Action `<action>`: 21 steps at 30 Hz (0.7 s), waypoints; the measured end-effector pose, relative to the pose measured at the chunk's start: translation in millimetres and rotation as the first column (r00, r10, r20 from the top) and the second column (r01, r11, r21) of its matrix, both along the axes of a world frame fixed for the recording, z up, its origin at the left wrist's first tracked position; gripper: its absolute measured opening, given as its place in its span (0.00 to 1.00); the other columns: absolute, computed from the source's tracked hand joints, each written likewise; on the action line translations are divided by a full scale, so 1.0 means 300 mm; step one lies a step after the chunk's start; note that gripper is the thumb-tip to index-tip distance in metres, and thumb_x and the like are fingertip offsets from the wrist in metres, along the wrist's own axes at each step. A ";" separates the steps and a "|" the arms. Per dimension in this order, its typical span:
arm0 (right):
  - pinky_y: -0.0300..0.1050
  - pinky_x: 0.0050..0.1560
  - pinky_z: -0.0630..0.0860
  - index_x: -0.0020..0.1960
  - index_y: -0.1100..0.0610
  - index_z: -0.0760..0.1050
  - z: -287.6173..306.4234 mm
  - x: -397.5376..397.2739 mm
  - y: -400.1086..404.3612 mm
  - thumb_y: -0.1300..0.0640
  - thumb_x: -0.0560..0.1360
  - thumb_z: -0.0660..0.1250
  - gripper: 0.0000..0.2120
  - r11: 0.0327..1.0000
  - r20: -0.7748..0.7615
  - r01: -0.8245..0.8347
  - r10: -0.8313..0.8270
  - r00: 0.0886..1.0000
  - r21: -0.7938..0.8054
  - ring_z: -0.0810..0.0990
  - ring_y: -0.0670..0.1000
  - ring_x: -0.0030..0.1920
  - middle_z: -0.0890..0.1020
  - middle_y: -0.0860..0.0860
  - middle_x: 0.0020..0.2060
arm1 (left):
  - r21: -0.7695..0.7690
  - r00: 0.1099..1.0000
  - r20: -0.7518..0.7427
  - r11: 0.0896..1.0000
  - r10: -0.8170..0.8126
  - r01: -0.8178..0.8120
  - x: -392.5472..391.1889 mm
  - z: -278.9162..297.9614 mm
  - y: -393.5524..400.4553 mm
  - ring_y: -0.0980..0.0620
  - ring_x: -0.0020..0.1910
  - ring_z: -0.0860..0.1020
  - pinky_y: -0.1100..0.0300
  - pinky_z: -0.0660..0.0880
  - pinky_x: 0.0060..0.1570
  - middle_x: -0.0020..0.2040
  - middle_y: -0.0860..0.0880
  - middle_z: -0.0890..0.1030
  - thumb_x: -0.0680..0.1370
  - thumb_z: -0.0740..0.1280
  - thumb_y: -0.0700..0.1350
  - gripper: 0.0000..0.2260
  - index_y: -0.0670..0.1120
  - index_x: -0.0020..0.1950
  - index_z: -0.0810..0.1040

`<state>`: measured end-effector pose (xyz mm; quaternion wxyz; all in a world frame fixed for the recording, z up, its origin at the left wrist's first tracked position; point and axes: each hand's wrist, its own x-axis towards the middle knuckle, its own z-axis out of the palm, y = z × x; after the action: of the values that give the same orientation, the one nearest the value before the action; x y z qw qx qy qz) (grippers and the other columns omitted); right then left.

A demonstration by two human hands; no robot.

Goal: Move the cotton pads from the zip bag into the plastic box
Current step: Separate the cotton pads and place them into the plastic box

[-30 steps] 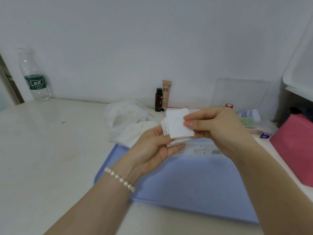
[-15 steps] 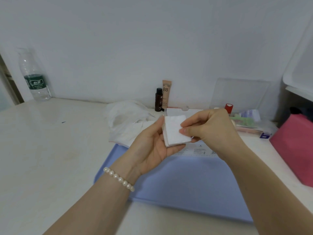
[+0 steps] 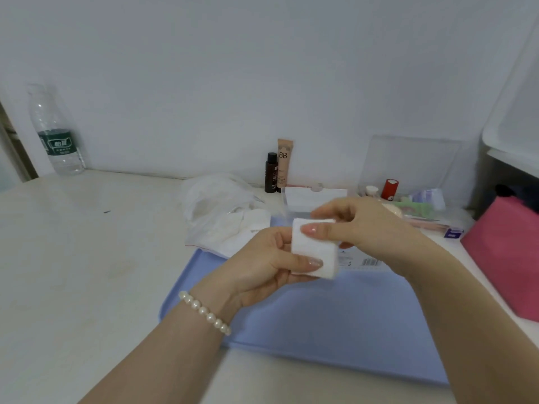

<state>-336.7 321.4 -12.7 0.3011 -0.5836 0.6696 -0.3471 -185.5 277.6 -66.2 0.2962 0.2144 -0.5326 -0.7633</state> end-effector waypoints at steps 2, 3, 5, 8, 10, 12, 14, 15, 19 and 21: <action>0.41 0.45 0.75 0.42 0.55 0.82 0.005 -0.002 0.009 0.47 0.64 0.74 0.12 0.999 0.006 -0.040 0.040 0.999 0.021 0.79 0.44 0.40 0.84 0.53 0.43 | -0.017 1.000 0.014 1.000 -0.013 0.013 -0.001 0.003 0.003 0.48 0.47 0.82 0.54 0.80 0.49 0.47 0.43 0.83 0.70 0.63 0.24 0.16 0.39 0.53 0.79; 0.41 0.44 0.76 0.40 0.56 0.83 0.008 -0.004 0.011 0.48 0.64 0.74 0.11 0.999 0.015 -0.037 0.037 0.999 0.008 0.79 0.43 0.39 0.84 0.52 0.41 | -0.022 1.000 0.018 1.000 -0.013 0.013 -0.001 0.002 0.000 0.48 0.46 0.82 0.55 0.80 0.48 0.47 0.44 0.83 0.70 0.63 0.24 0.16 0.39 0.52 0.79; 0.40 0.43 0.77 0.40 0.57 0.82 0.015 -0.015 0.014 0.51 0.64 0.76 0.10 0.999 0.027 -0.039 0.039 0.999 0.001 0.79 0.42 0.36 0.84 0.51 0.37 | -0.023 1.000 0.022 1.000 0.000 0.000 0.000 0.001 -0.005 0.48 0.46 0.82 0.54 0.80 0.48 0.47 0.43 0.83 0.70 0.64 0.23 0.17 0.37 0.55 0.78; 0.36 0.39 0.77 0.41 0.56 0.82 0.031 -0.028 0.029 0.56 0.61 0.78 0.11 0.991 0.014 -0.126 0.126 0.992 0.047 0.79 0.42 0.35 0.83 0.48 0.36 | -0.014 0.997 0.042 0.998 0.070 -0.069 -0.005 -0.008 -0.009 0.46 0.44 0.83 0.54 0.81 0.45 0.45 0.41 0.83 0.68 0.67 0.23 0.19 0.35 0.57 0.75; 0.35 0.37 0.77 0.42 0.58 0.79 0.033 -0.036 0.034 0.60 0.61 0.78 0.12 0.987 0.008 -0.149 0.149 0.989 0.063 0.78 0.43 0.34 0.83 0.50 0.37 | -0.030 0.989 0.052 0.990 0.136 -0.135 -0.013 -0.012 -0.007 0.46 0.43 0.83 0.54 0.81 0.43 0.43 0.42 0.83 0.68 0.69 0.26 0.18 0.38 0.55 0.74; 0.40 0.39 0.80 0.42 0.60 0.77 0.031 -0.046 0.027 0.64 0.64 0.76 0.11 0.996 0.052 -0.091 0.090 0.995 0.022 0.80 0.47 0.35 0.82 0.53 0.36 | -0.093 0.977 0.051 0.975 0.205 -0.200 -0.023 -0.018 -0.003 0.48 0.43 0.82 0.54 0.81 0.42 0.44 0.44 0.83 0.65 0.74 0.33 0.20 0.43 0.53 0.73; 0.47 0.42 0.81 0.43 0.61 0.75 0.023 -0.067 0.008 0.64 0.67 0.74 0.09 0.998 0.151 0.044 -0.038 0.988 -0.039 0.82 0.52 0.37 0.82 0.55 0.37 | -0.335 0.938 0.126 0.904 0.323 -0.266 -0.030 -0.031 0.000 0.53 0.39 0.79 0.57 0.79 0.39 0.41 0.50 0.79 0.64 0.73 0.44 0.20 0.50 0.54 0.73; 0.49 0.43 0.81 0.44 0.61 0.74 0.016 -0.083 -0.003 0.64 0.68 0.73 0.09 0.989 0.189 0.128 -0.113 0.975 -0.070 0.82 0.54 0.38 0.82 0.56 0.39 | -0.519 0.894 0.189 0.814 0.407 -0.261 -0.031 -0.039 0.002 0.56 0.36 0.76 0.59 0.76 0.38 0.40 0.52 0.77 0.66 0.72 0.49 0.20 0.54 0.56 0.72; 0.56 0.45 0.80 0.40 0.54 0.70 -0.057 -0.130 -0.057 0.58 0.70 0.71 0.09 0.874 0.136 0.400 -0.377 0.916 -0.275 0.80 0.56 0.42 0.79 0.54 0.43 | -0.869 0.663 0.428 0.482 0.615 0.114 -0.035 -0.095 -0.005 0.57 0.47 0.72 0.62 0.67 0.50 0.52 0.53 0.71 0.78 0.62 0.56 0.27 0.55 0.74 0.57; 0.51 0.44 0.76 0.44 0.55 0.70 -0.100 -0.123 -0.074 0.55 0.72 0.69 0.08 0.862 -0.004 0.384 -0.408 0.913 -0.331 0.78 0.56 0.43 0.77 0.51 0.41 | -0.831 0.589 0.532 0.508 0.608 0.225 -0.042 -0.112 -0.006 0.51 0.60 0.70 0.59 0.67 0.58 0.62 0.50 0.69 0.79 0.59 0.56 0.28 0.52 0.76 0.53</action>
<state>-373.5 299.2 -42.6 0.0988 -0.4873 0.7195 -0.4848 -198.0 275.7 -99.7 0.1911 0.4191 -0.8676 -0.1876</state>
